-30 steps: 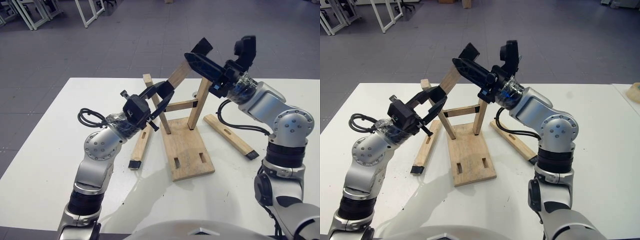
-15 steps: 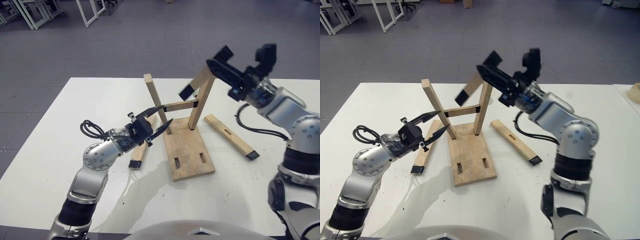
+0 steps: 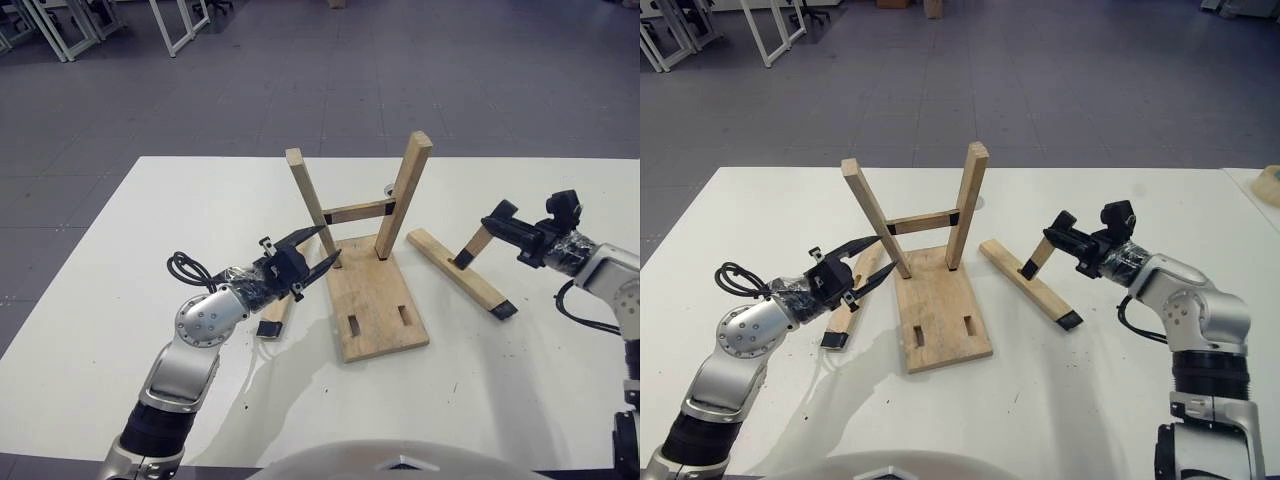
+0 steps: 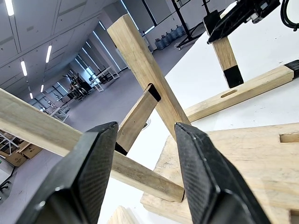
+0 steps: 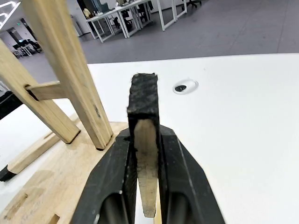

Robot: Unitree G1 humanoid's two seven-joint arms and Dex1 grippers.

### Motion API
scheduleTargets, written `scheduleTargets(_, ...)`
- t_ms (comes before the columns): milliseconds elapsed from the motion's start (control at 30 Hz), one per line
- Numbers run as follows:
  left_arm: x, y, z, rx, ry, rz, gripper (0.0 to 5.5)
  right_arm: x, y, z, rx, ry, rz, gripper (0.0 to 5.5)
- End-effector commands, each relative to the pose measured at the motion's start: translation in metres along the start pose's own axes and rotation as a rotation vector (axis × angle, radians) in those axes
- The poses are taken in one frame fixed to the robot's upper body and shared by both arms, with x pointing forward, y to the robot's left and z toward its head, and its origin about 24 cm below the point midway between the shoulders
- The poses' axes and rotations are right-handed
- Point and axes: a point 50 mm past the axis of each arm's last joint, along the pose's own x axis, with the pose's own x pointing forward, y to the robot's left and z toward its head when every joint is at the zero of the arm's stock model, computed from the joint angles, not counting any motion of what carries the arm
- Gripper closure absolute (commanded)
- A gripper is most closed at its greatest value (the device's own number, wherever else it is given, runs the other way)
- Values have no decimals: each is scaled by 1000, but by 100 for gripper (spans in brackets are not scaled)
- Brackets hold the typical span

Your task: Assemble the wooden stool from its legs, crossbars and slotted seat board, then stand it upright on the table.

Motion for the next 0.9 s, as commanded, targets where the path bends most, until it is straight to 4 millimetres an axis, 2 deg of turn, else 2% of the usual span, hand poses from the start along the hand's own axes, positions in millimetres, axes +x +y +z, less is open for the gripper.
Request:
scheduleTargets(33, 2, 0, -1, 9, 9, -9, 328, 9, -8, 0, -26, -6, -18, 509)
scheduleTargets(167, 2, 0, -2, 7, 10, -14, 328, 16, -13, -7, -55, 25, -28, 509)
scheduleTargets(267, 1, 0, -3, 5, 14, -13, 328, 23, -10, -9, -107, 63, -8, 509)
scheduleTargets(467, 1, -2, -3, 2, 16, -13, 328, 26, 0, 18, -170, -28, 34, 509)
scheduleTargets(567, 1, -2, -4, 0, 18, -12, 328, 26, 2, 23, -181, -40, 39, 509)
scheduleTargets(900, 1, -1, -5, -4, 23, -9, 328, 38, -10, -11, -159, 73, 17, 509)
